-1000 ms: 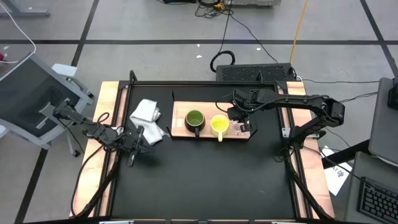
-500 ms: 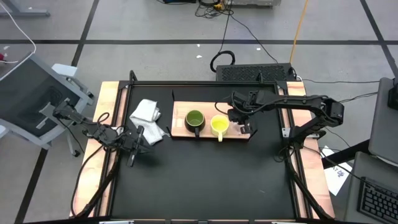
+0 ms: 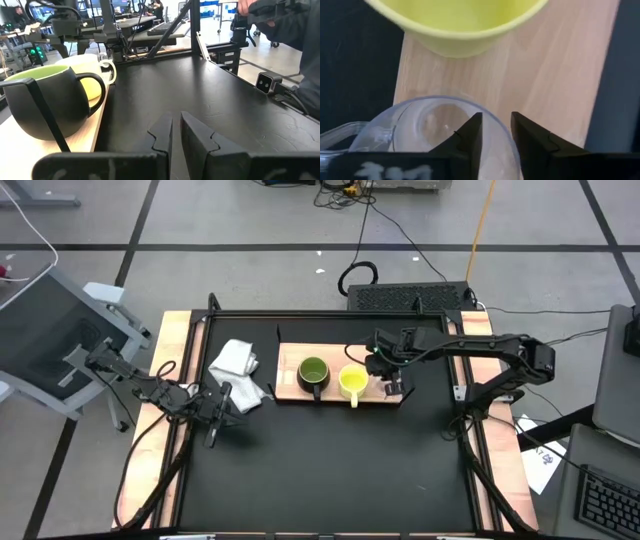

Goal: Stack small to large cups/mugs on shelf
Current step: Put the transparent mug on the shelf, then return to Home Position

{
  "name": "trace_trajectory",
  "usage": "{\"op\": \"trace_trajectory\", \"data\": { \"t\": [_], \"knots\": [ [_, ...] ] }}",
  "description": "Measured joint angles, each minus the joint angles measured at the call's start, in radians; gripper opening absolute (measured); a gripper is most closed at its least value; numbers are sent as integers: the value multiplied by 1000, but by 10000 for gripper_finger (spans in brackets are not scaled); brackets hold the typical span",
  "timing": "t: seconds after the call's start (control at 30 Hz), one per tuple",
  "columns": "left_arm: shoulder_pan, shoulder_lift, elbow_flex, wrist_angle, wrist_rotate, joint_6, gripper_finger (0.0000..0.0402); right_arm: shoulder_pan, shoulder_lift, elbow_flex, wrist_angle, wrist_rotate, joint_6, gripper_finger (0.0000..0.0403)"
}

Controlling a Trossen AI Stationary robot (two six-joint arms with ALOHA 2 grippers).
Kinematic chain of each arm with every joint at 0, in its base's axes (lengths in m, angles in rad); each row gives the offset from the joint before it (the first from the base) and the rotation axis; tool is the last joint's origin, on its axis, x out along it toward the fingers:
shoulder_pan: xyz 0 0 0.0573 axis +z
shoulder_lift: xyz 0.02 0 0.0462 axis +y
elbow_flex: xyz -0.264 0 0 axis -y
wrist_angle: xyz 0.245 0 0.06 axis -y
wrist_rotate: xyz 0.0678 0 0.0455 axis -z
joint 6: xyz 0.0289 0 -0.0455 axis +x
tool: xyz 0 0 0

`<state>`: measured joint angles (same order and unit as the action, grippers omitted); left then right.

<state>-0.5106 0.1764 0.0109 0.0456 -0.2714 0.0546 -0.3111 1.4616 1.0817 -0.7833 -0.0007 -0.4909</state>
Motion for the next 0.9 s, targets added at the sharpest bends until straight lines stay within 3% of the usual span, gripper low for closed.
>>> {"op": "trace_trajectory", "data": {
  "t": [0.43,0.9],
  "knots": [
    [0,0,0,0,0,-6,40,0,-109,2,-15,0,41,190],
    [0,0,0,0,-8,-27,40,103,-354,2,-76,-8,113,179]
  ]
}}
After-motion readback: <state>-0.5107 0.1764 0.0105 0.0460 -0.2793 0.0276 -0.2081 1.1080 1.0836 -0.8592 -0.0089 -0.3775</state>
